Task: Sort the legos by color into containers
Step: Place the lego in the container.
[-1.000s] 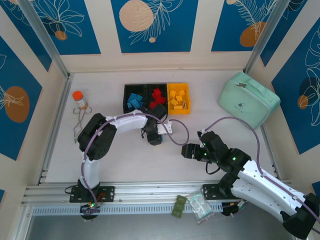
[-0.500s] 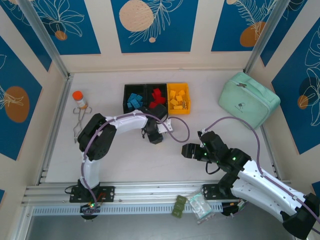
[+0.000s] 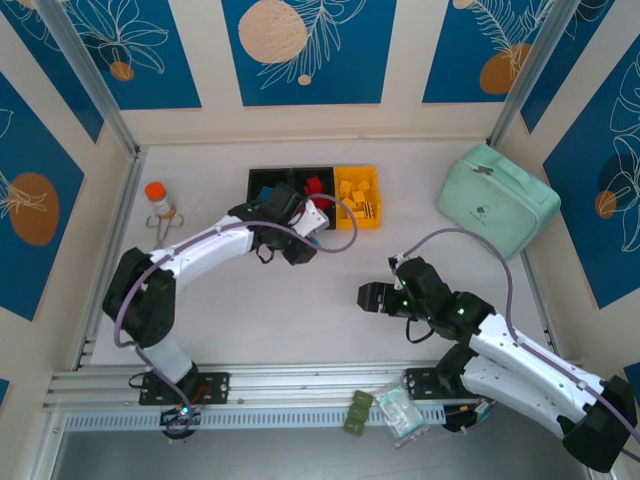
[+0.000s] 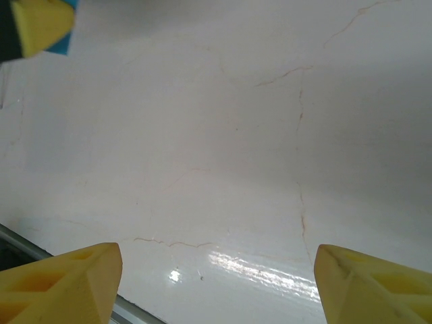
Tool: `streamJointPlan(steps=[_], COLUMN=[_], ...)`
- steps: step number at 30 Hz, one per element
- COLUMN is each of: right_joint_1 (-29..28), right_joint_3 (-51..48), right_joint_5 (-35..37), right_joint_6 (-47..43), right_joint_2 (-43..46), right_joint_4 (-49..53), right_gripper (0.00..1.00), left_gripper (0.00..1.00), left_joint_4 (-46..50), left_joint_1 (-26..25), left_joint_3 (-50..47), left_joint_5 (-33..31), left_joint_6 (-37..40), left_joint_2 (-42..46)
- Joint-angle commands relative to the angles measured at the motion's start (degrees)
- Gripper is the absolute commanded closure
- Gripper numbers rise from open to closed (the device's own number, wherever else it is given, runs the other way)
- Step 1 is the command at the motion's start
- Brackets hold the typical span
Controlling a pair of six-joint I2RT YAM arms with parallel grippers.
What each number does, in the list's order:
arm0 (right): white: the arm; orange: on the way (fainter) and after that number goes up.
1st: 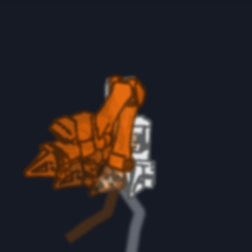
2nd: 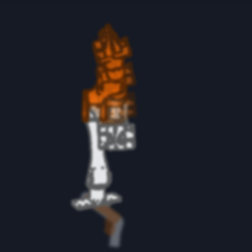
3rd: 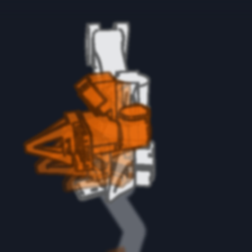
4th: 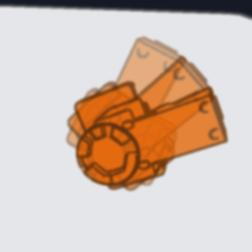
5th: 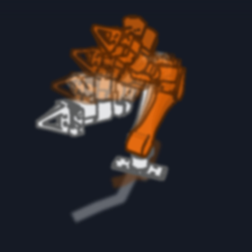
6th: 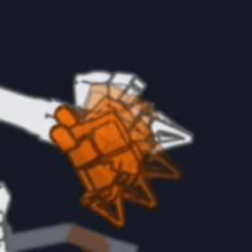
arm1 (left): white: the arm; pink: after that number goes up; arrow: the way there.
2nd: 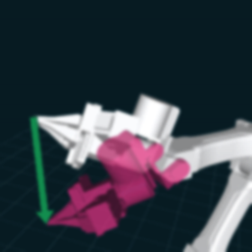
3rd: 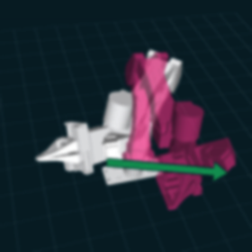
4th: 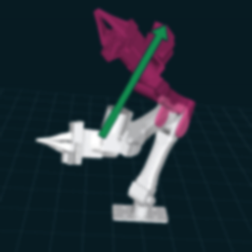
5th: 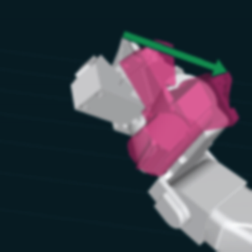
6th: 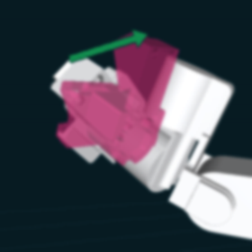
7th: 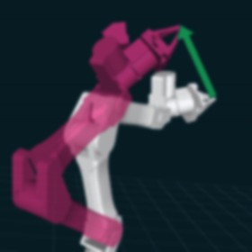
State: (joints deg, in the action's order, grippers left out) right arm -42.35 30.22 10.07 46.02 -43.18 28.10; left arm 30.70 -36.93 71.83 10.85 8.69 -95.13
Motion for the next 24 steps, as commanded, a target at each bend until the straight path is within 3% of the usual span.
streamJointPlan(steps=[1, 9, 18, 24], right_joint_1=[0.16, 0.16, 0.20, 0.03], right_joint_3=[4.10, 10.37, 13.75, 13.73], right_joint_5=[-2.24, -3.72, -3.93, -3.15], right_joint_6=[-2.87, -5.72, -5.11, -4.54], right_joint_2=[-2.86, -12.29, -17.89, -17.64], right_joint_4=[-3.92, -7.10, -8.23, -7.47], right_gripper=[0.25, 0.25, 0.25, 0.25], left_gripper=[0.76, 0.71, 0.73, 0.74], left_joint_4=[-2.51, -4.15, -0.19, 2.56], left_joint_1=[3.29, 10.38, 14.88, 17.78], left_joint_3=[-1.84, 1.40, 16.20, 26.94], left_joint_5=[1.91, -4.55, -10.01, -10.16], left_joint_6=[-7.02, -15.59, -19.95, -24.04], left_joint_2=[2.85, 3.43, -8.93, -18.82])
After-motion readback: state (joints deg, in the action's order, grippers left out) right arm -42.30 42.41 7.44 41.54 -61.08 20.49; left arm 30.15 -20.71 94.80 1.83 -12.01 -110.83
